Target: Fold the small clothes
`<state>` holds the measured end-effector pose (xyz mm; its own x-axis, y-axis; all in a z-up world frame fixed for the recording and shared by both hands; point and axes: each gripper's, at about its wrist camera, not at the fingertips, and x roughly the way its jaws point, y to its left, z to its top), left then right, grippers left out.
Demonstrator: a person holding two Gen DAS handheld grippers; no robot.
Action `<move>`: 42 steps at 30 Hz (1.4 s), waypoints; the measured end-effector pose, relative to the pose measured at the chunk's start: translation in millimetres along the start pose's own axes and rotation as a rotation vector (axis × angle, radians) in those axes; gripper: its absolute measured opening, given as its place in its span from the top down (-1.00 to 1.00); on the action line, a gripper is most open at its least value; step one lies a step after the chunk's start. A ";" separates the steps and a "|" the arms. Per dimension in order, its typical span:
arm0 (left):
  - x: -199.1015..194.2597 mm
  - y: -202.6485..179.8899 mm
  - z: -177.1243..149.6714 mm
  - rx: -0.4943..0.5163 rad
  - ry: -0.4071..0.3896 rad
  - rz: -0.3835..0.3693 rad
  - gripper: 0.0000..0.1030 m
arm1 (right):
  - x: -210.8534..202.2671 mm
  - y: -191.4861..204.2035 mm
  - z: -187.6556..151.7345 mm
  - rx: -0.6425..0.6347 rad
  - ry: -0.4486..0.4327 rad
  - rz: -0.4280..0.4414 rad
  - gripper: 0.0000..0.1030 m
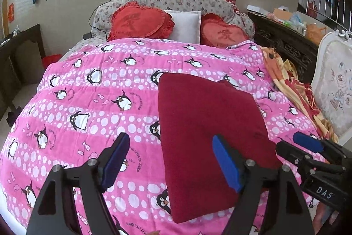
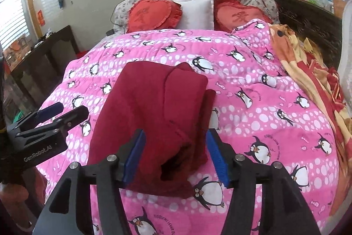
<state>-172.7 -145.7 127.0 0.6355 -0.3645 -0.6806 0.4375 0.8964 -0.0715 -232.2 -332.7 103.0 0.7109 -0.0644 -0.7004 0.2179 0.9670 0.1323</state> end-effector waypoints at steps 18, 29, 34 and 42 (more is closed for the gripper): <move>8.8 -1.9 -3.2 0.008 0.022 0.017 -0.58 | 14.7 1.6 -5.5 -0.001 0.043 -0.001 0.29; 15.9 -4.3 -2.0 0.019 0.034 0.017 -0.58 | 21.5 -0.8 -6.2 0.013 0.058 0.001 0.28; 17.5 -5.2 -2.0 0.020 0.041 0.018 -0.58 | 22.7 -1.2 -6.1 0.016 0.061 0.004 0.27; 18.9 -8.0 -2.2 0.031 0.040 0.025 -0.58 | 27.5 0.3 -5.9 0.015 0.070 0.008 0.26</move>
<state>-165.6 -159.1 113.1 0.6206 -0.3309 -0.7108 0.4414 0.8967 -0.0320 -216.5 -332.7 79.7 0.6639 -0.0387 -0.7468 0.2228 0.9635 0.1481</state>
